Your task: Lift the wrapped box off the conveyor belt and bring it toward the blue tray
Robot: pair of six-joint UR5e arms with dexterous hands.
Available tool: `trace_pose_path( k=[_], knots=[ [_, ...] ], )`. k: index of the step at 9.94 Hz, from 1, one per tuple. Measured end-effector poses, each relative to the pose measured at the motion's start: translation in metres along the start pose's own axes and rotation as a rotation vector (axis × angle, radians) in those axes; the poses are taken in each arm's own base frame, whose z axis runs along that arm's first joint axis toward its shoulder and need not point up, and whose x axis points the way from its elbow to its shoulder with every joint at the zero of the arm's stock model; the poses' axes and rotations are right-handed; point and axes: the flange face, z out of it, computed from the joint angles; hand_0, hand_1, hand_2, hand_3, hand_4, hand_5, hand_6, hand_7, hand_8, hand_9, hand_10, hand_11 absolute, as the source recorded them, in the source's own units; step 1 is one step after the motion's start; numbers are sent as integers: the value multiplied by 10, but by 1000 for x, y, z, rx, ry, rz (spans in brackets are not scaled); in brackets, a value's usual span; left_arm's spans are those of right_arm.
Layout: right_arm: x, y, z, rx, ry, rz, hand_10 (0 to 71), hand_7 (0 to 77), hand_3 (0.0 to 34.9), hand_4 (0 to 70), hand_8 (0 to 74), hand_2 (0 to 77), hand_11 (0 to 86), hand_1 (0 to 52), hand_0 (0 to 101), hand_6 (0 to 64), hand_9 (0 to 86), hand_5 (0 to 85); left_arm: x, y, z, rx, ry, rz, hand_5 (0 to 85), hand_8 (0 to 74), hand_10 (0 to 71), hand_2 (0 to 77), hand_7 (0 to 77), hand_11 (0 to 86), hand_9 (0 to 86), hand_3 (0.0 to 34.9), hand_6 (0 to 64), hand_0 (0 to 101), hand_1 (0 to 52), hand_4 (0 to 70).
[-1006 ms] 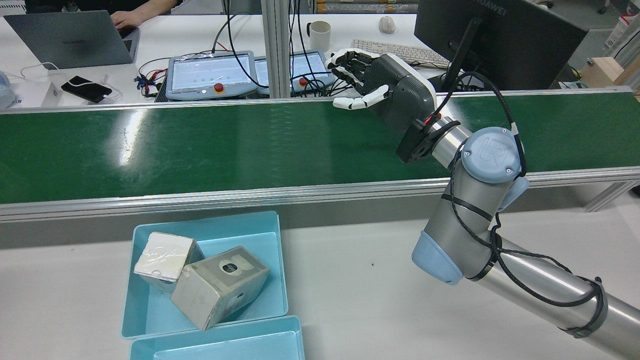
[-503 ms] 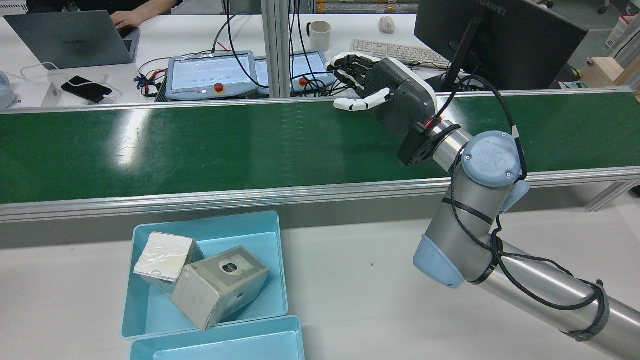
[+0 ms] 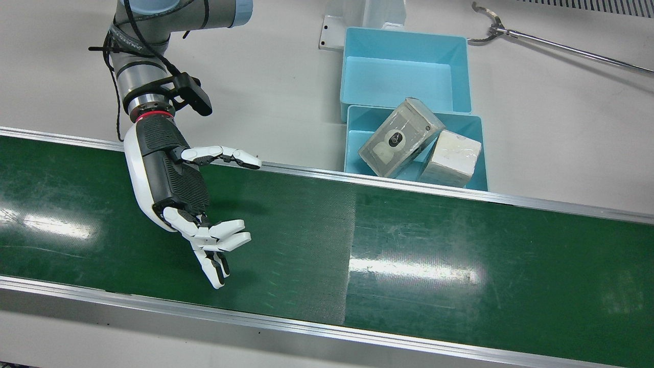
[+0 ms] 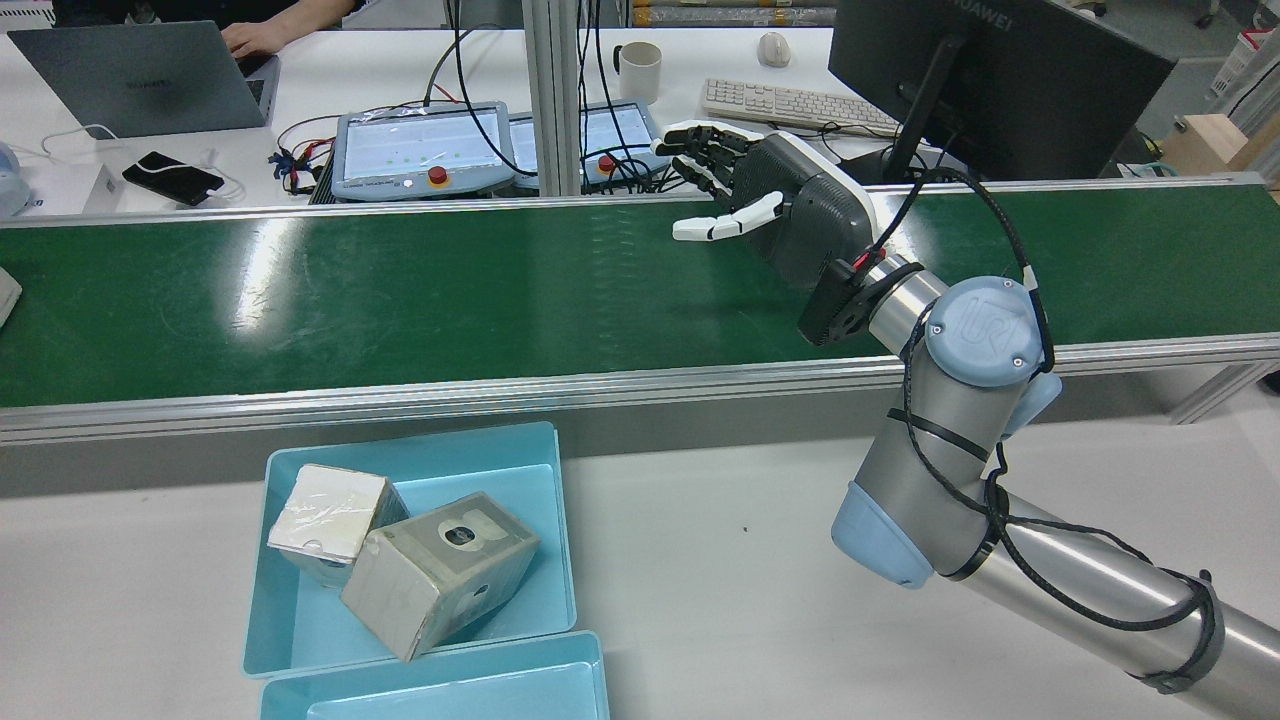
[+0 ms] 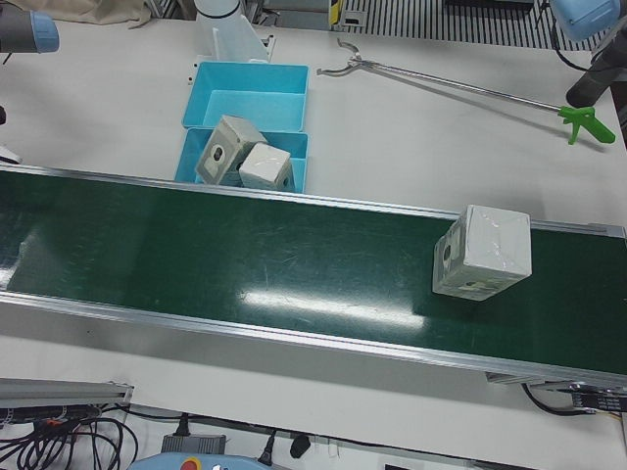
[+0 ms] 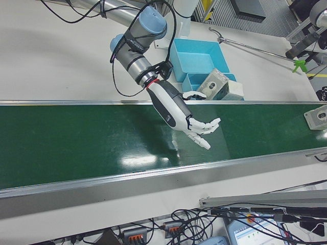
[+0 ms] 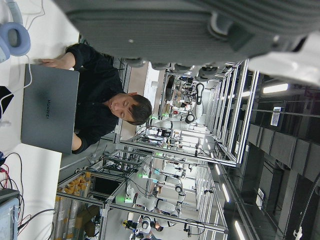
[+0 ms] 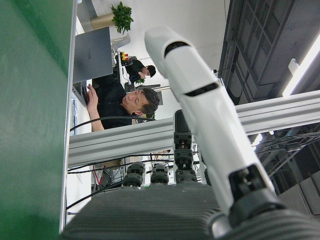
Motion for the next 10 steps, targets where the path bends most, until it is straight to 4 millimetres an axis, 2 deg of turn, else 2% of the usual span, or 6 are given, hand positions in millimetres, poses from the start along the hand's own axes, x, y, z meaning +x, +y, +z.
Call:
trace_pose_path(
  k=[1,2,7,8,10],
  knots=[
    [0,0,0,0,0,1,49,311,6,284,33,207,98,245,583,147,93,284,0,0,0,0,0,0,11,5,0,11,5,5,5,0,0,0,0,0],
    [0,1,0,-2,1,2,49,311,6,262,33,218,93,278,603,147,82,273,0,0,0,0,0,0,11,5,5,11,5,5,5,0,0,0,0,0],
    [-3,5,0,-11,1,2,38,311,5,273,33,229,93,278,612,147,82,300,0,0,0,0,0,0,11,5,5,11,5,0,5,0,0,0,0,0],
    [-3,8,1,-16,2,3,38,311,6,267,33,202,82,262,606,147,82,300,0,0,0,0,0,0,11,5,5,5,5,0,5,0,0,0,0,0],
    [-5,14,1,-28,1,5,38,316,6,267,33,207,71,262,605,147,82,300,0,0,0,0,0,0,11,5,5,11,5,5,5,0,0,0,0,0]
  ],
)
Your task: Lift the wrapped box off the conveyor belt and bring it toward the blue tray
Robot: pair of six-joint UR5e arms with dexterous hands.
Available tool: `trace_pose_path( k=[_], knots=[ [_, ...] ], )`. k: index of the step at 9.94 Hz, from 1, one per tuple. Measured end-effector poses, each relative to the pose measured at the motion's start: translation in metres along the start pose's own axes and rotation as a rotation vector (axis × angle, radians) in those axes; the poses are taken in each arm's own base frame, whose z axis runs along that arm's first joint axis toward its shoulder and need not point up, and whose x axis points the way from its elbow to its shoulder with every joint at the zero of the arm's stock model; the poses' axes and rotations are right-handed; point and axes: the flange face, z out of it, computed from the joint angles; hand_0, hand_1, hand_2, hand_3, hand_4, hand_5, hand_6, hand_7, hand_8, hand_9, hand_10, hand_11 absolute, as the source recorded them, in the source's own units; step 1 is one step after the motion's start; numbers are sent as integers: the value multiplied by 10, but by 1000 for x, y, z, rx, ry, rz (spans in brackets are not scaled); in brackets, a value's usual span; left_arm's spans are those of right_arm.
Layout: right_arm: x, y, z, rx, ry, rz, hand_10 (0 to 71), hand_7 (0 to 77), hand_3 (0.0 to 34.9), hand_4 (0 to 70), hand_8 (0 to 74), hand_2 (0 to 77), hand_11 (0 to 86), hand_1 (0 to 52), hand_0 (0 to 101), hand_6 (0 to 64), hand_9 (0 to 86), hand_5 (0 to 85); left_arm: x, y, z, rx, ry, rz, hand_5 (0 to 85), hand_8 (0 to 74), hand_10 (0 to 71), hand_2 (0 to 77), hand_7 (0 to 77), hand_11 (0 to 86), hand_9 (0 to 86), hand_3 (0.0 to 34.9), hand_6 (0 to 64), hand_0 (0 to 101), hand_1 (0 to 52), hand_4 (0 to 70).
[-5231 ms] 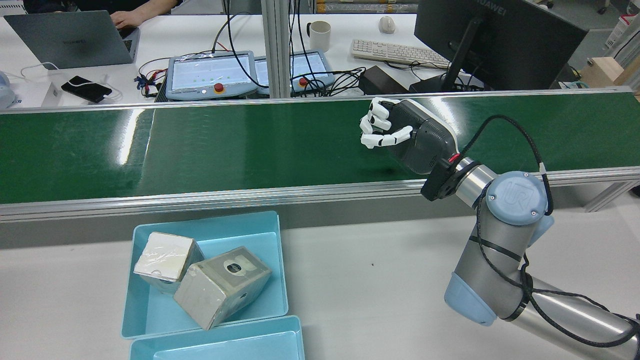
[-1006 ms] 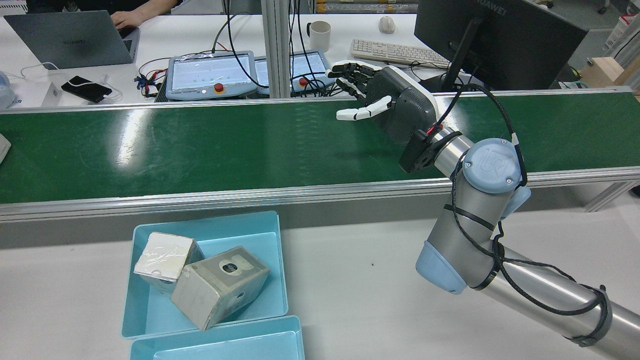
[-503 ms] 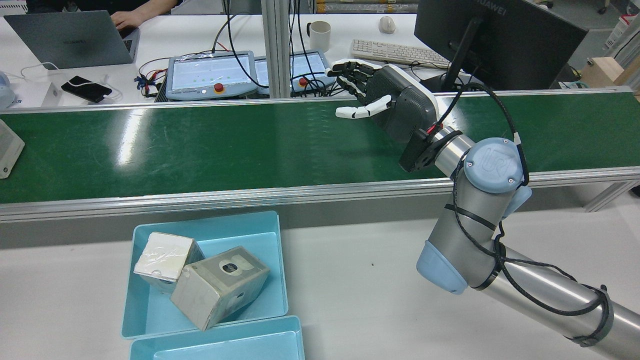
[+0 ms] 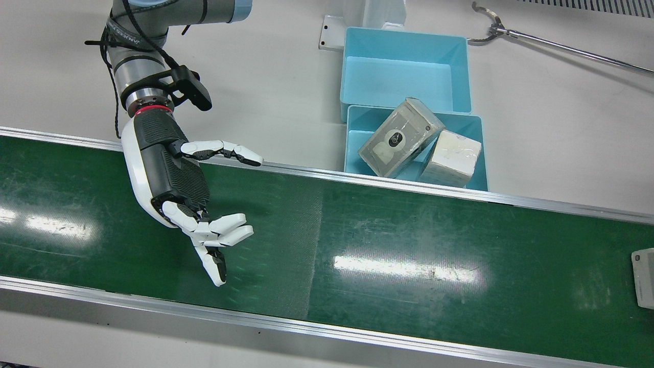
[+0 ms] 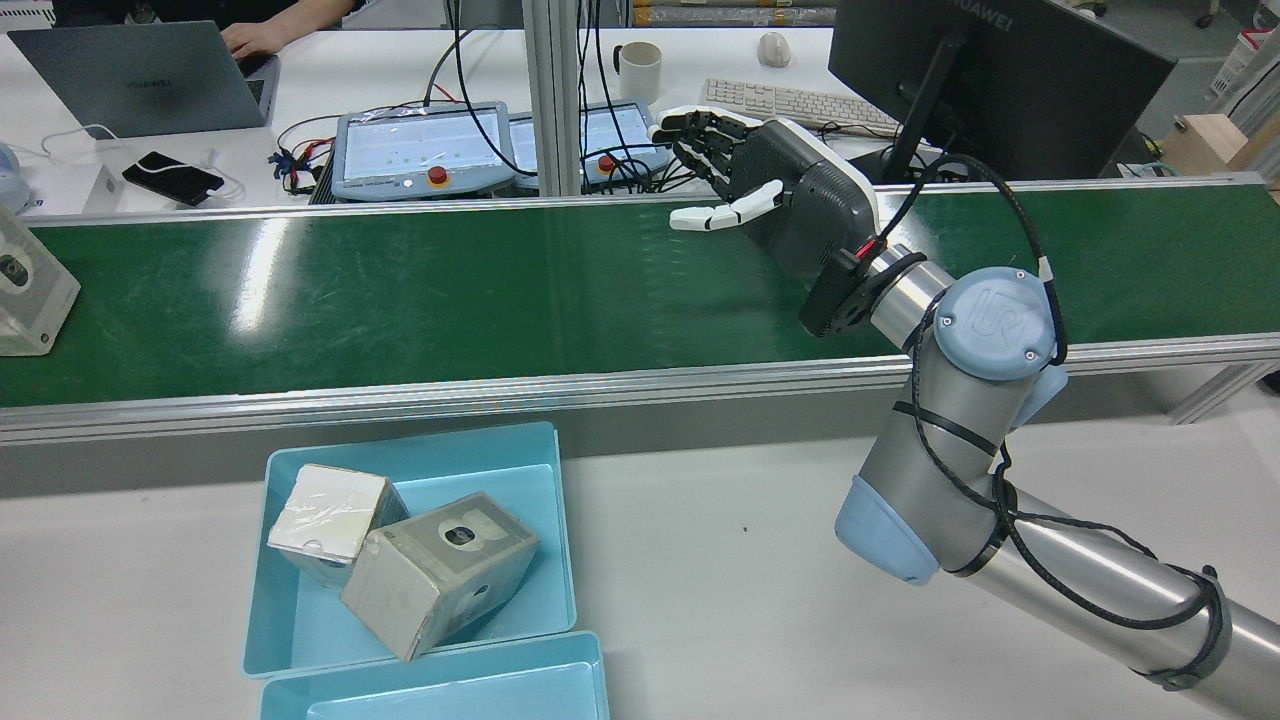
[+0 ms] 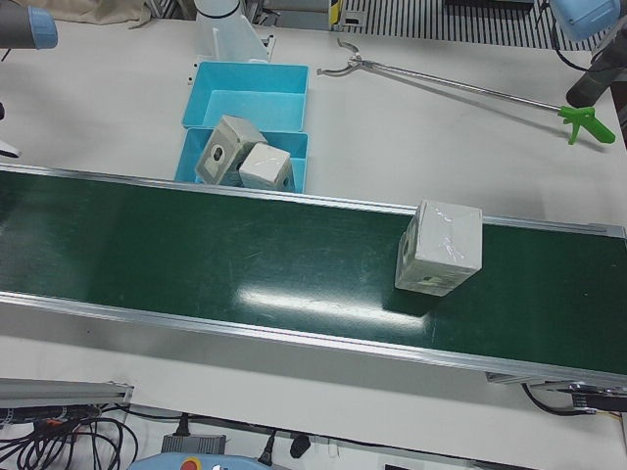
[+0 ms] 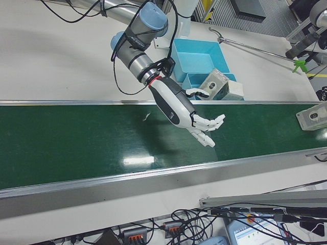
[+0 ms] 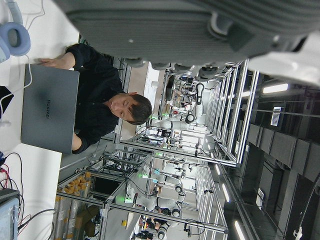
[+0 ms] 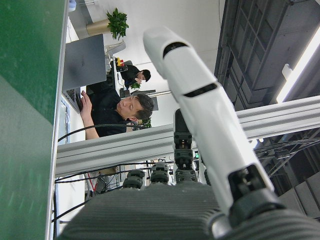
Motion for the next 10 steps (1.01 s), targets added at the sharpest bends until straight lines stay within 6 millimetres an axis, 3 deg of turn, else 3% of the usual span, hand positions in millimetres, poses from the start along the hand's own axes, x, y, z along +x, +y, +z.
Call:
trace_pose_path(
  k=[4,5,6,7,8,10],
  knots=[
    [1,3,-1,-6,5,1,22,322,7,262,33,185,65,240,587,125,82,284,0,0,0,0,0,0,11,5,5,5,5,0,5,0,0,0,0,0],
    [1,2,-2,-3,5,1,22,278,6,224,11,120,54,202,565,125,54,267,0,0,0,0,0,0,11,5,5,5,5,5,5,0,0,0,0,0],
    [0,0,-3,1,4,0,0,284,5,256,11,125,16,202,549,125,54,273,0,0,0,0,0,0,11,5,5,5,5,5,5,0,0,0,0,0],
    [0,-2,-3,3,3,1,0,284,6,256,11,82,16,153,536,125,54,278,0,0,0,0,0,0,11,5,5,11,5,0,5,0,0,0,0,0],
    [0,-3,-4,5,2,4,0,278,6,256,11,27,16,49,483,114,54,256,0,0,0,0,0,0,11,5,5,11,5,0,5,0,0,0,0,0],
    [-1,-3,-4,4,1,11,0,278,6,235,11,22,16,44,462,98,38,251,0,0,0,0,0,0,11,5,5,11,5,0,5,0,0,0,0,0]
  ],
)
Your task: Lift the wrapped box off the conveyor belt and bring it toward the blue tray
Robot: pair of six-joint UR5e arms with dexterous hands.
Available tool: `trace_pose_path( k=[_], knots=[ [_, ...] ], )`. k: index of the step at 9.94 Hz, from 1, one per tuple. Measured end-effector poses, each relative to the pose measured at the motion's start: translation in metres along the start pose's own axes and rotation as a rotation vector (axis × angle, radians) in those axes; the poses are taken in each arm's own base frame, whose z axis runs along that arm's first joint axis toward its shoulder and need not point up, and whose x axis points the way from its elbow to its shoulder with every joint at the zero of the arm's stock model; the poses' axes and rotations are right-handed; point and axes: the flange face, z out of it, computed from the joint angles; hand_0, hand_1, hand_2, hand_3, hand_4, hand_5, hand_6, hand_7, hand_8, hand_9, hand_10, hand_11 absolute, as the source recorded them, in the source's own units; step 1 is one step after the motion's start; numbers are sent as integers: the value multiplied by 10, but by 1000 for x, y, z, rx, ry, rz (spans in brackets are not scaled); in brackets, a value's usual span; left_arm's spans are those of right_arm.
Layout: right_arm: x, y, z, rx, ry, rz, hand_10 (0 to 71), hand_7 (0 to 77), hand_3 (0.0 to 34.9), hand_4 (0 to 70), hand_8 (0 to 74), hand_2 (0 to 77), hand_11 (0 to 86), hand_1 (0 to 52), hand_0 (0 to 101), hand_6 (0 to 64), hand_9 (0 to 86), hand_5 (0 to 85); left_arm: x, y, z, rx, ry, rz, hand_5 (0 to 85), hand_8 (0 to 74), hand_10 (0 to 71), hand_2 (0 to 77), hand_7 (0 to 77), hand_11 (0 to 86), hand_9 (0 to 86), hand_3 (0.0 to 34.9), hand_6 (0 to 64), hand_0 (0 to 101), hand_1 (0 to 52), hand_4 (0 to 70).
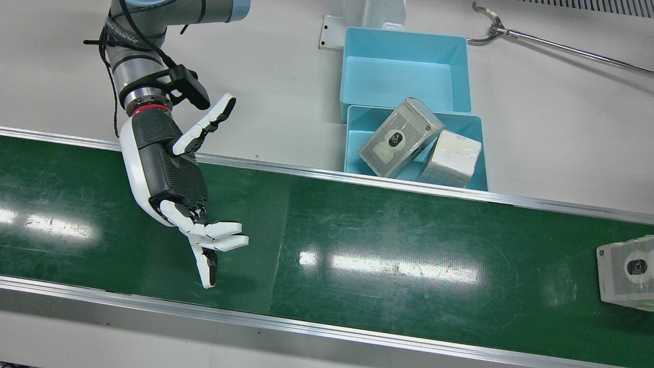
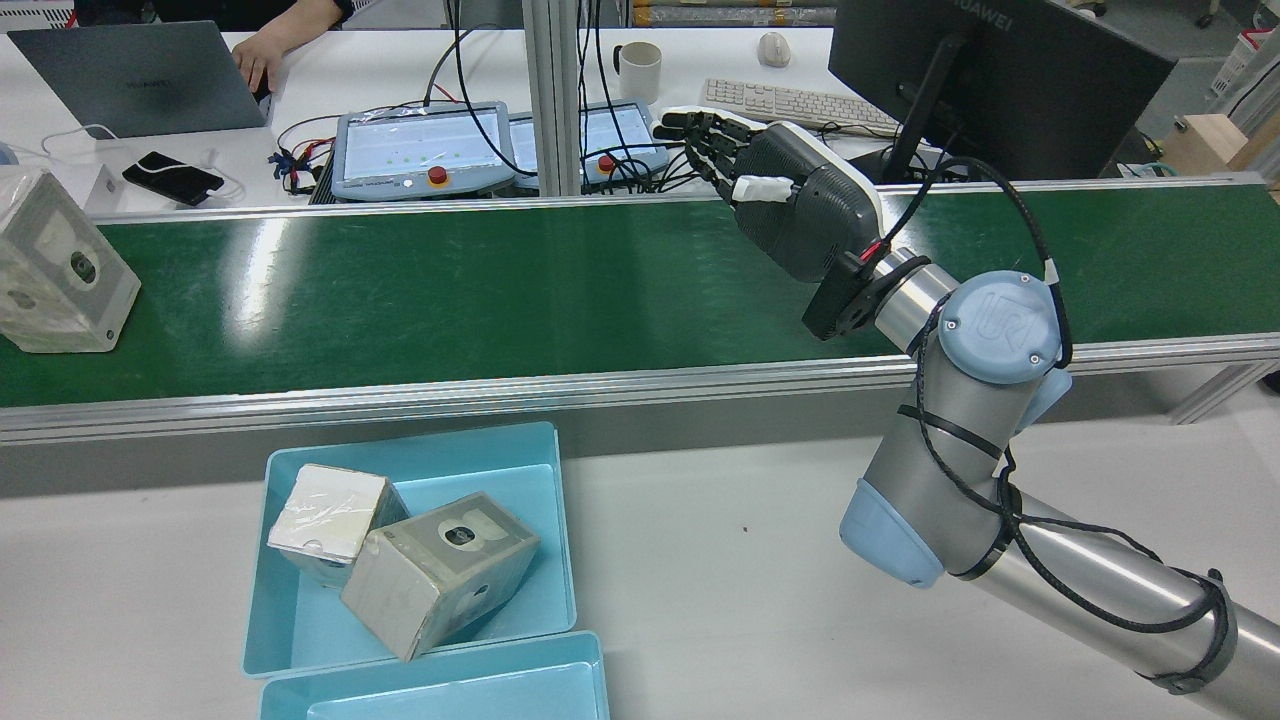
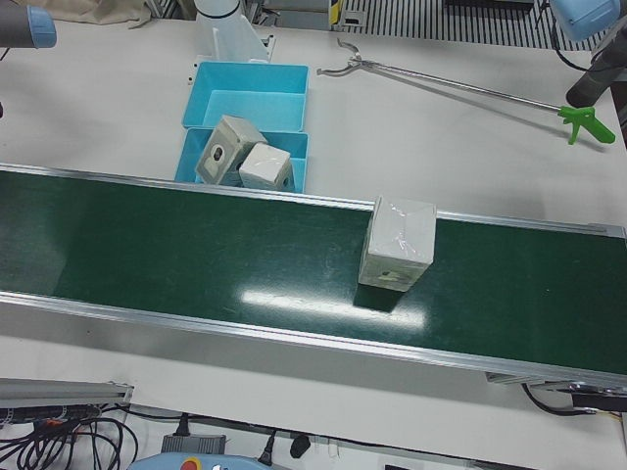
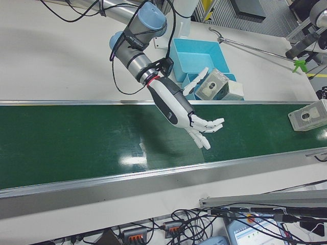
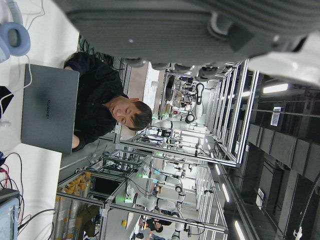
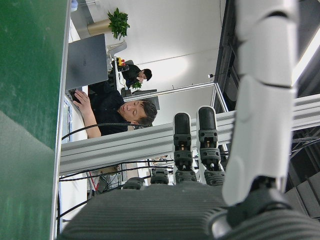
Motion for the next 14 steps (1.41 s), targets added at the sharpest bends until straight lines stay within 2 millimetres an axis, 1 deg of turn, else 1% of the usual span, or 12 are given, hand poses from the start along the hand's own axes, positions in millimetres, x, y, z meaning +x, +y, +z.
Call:
trace_pose_path(
  k=[1,2,4,7,8,9,10,11,12,13,14],
  knots=[
    [0,1,0,-1,0,5,0,278,6,235,11,22,16,16,398,98,33,251,0,0,0,0,0,0,11,5,5,11,5,0,5,0,0,0,0,0],
    [0,1,0,-2,0,10,0,278,6,235,11,22,16,16,398,98,33,251,0,0,0,0,0,0,11,5,5,11,5,0,5,0,0,0,0,0],
    [1,0,-1,0,1,16,0,273,7,245,11,22,16,16,312,98,38,251,0,0,0,0,0,0,11,5,5,11,5,0,5,0,0,0,0,0],
    [2,-8,-7,15,6,26,0,278,6,235,11,22,16,16,298,98,33,245,0,0,0,0,0,0,11,5,5,11,5,0,5,0,0,0,0,0],
    [3,-9,-8,18,8,29,0,251,5,235,11,22,16,16,356,98,33,245,0,0,0,0,0,0,11,5,5,11,5,0,5,0,0,0,0,0],
    [4,-10,-9,20,9,32,27,262,6,218,11,104,16,27,513,120,60,256,0,0,0,0,0,0,11,5,5,11,5,0,5,0,0,0,0,0],
    [3,-7,-9,17,9,35,27,262,6,218,11,104,16,27,513,120,60,256,0,0,0,0,0,0,11,5,0,11,5,5,5,0,0,0,0,0],
    [2,-4,-12,14,7,27,33,262,6,218,22,158,93,131,598,109,60,256,0,0,0,0,0,0,11,5,5,11,5,0,5,0,0,0,0,0],
    [-2,-3,-17,18,5,1,16,262,6,218,16,207,60,267,631,109,60,262,0,0,0,0,0,0,11,5,5,11,5,0,5,0,0,0,0,0],
    [-6,-3,-25,36,3,-31,5,284,5,251,16,436,44,349,648,120,60,305,0,0,0,0,0,0,11,5,5,11,5,0,5,0,0,0,0,0],
    [-10,-2,-34,62,1,-58,5,284,5,251,16,436,44,349,648,120,60,305,0,0,0,0,0,0,11,5,5,11,5,0,5,0,0,0,0,0]
  ],
)
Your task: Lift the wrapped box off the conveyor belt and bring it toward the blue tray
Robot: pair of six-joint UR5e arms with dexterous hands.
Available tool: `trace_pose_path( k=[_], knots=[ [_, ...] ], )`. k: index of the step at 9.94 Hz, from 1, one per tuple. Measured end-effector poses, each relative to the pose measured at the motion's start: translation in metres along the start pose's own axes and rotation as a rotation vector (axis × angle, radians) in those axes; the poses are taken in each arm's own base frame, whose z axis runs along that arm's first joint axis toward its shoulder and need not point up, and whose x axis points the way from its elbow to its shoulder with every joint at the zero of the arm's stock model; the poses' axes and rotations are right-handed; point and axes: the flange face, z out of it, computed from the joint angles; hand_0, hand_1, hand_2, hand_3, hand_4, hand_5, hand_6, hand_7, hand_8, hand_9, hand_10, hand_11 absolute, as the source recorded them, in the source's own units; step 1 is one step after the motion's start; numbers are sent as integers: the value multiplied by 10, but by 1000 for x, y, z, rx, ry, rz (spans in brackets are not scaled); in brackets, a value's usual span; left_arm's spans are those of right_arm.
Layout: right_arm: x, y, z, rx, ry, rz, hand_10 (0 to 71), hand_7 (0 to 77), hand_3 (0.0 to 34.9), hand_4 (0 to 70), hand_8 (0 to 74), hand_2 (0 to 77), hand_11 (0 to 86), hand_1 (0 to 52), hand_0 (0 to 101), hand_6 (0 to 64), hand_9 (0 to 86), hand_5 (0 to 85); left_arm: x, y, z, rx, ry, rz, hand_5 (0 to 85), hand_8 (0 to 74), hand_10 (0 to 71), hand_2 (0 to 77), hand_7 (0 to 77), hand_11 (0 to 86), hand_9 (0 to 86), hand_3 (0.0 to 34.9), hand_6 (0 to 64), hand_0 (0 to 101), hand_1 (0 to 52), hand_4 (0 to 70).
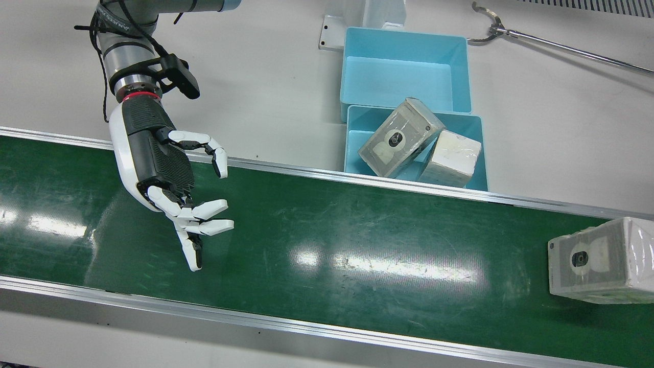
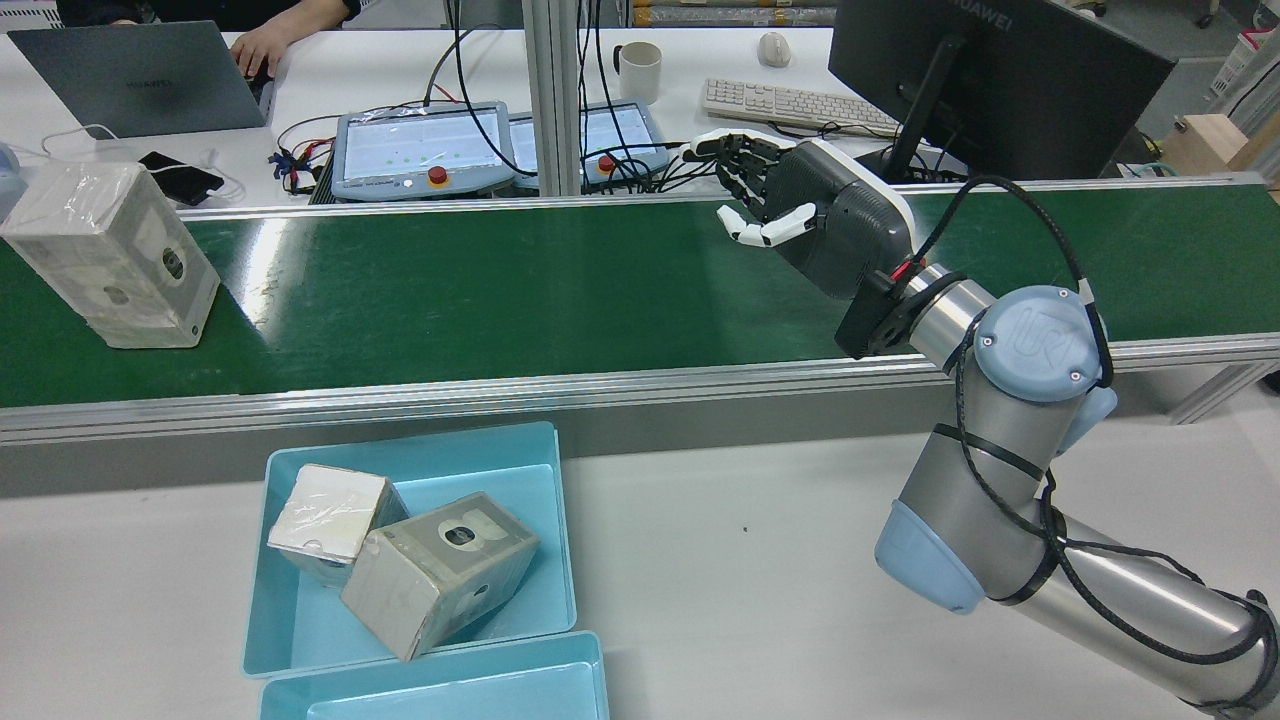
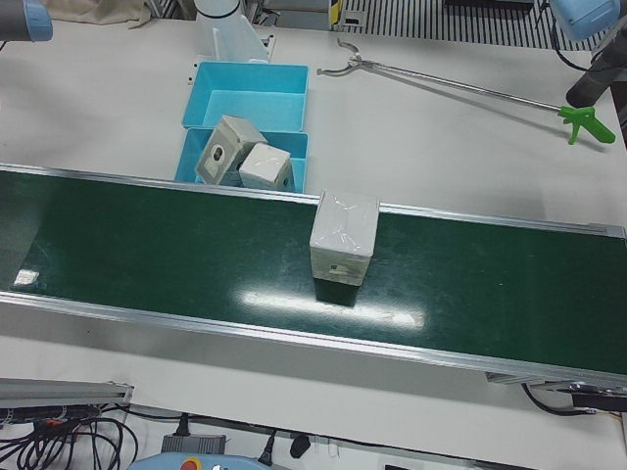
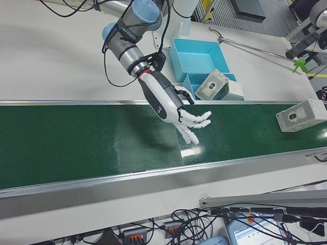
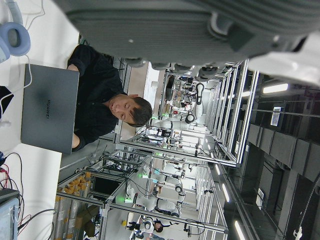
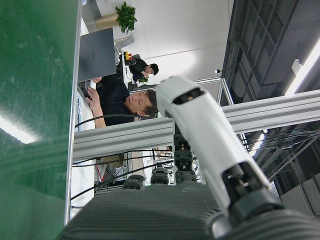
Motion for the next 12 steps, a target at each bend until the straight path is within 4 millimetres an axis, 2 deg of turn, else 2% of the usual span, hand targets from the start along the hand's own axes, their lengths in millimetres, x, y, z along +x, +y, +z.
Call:
trace_pose_path(
  k=[2,3,4,5,6,7,8,9,10,11,12],
  knots=[
    [-2,1,-8,27,-1,-14,5,284,6,251,16,420,22,349,678,120,49,316,0,0,0,0,0,0,11,5,5,11,5,5,5,0,0,0,0,0],
    [0,3,-9,26,-1,-10,5,207,5,202,0,344,22,245,564,82,27,245,0,0,0,0,0,0,11,5,5,11,5,5,5,0,0,0,0,0],
    [0,3,-8,24,-1,-3,5,207,5,202,0,344,22,245,564,82,27,245,0,0,0,0,0,0,11,5,5,5,5,5,5,0,0,0,0,0],
    [1,4,-8,23,0,6,5,207,5,213,0,278,22,136,506,82,33,224,0,0,0,0,0,0,11,5,5,5,5,5,5,0,0,0,0,0],
    [2,4,-7,22,2,12,5,235,7,229,22,169,16,65,459,104,22,224,0,0,0,0,0,0,11,5,5,11,5,0,5,0,0,0,0,0],
    [3,4,-7,22,4,16,5,202,6,229,5,22,16,38,449,93,33,158,0,0,0,0,0,0,11,5,5,11,5,0,5,0,0,0,0,0],
    [5,4,-6,21,7,19,5,202,6,229,5,22,16,38,449,93,33,158,0,0,0,0,0,0,11,5,5,11,5,0,5,0,0,0,0,0],
    [6,4,-6,16,9,22,5,147,7,153,5,22,16,65,438,55,22,142,0,0,0,0,0,0,11,5,5,11,5,0,5,0,0,0,0,0],
    [7,4,-4,4,10,26,5,147,7,153,5,22,16,65,438,55,22,142,0,0,0,0,0,0,11,5,5,11,5,0,5,0,0,0,0,0],
    [8,3,-2,-5,11,29,5,109,28,93,0,22,16,87,450,27,16,147,0,0,0,0,0,0,11,5,5,11,5,0,5,0,0,0,0,0],
    [8,3,-1,-11,11,31,5,109,28,93,0,22,16,87,450,27,16,147,0,0,0,0,0,0,11,5,5,11,5,0,5,0,0,0,0,0]
  ],
)
